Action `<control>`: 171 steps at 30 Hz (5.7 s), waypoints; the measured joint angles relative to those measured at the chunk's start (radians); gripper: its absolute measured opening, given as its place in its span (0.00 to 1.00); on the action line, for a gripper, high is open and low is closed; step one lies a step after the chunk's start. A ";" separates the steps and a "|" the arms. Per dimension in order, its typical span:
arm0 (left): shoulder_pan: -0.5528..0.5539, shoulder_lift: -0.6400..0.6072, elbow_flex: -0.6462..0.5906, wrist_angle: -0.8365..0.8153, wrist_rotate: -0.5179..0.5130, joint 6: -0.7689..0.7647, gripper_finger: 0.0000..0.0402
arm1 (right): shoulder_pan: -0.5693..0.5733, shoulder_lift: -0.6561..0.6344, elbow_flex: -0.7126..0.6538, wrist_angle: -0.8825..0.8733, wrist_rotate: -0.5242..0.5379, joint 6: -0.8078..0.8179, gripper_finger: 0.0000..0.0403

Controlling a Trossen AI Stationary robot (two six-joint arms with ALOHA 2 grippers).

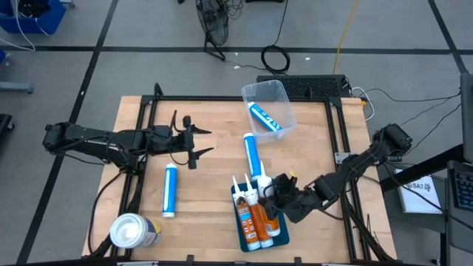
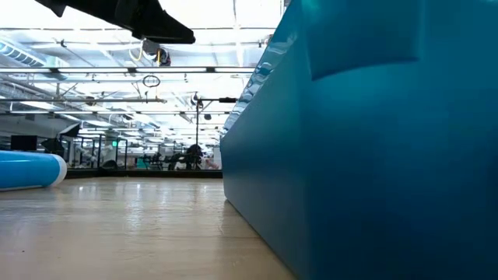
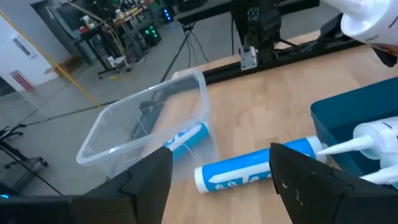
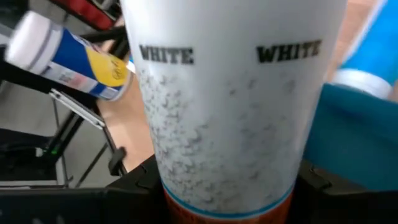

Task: Sort silicone sealant tubes
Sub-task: Put the orange sealant into the blue bin, then put the left blue sealant into the transparent container

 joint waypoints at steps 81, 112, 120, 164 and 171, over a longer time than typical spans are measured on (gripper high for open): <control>0.000 0.000 0.000 -0.026 0.002 -0.019 0.64 | -0.064 0.024 0.000 -0.021 -0.103 -0.171 0.63; 0.013 0.000 0.000 -0.075 0.002 -0.033 0.67 | -0.698 0.171 0.024 -0.181 -0.458 -0.592 0.63; 0.013 0.000 0.000 -0.078 0.002 -0.036 0.63 | -0.720 0.297 0.076 -0.161 -0.528 -0.582 0.63; 0.013 0.000 0.000 -0.128 0.002 -0.171 0.64 | -0.517 0.032 0.178 0.102 -0.561 -1.048 0.63; 0.010 -0.018 0.043 -0.347 0.061 -0.418 0.67 | -0.378 -0.103 0.009 0.347 -0.554 -1.293 0.63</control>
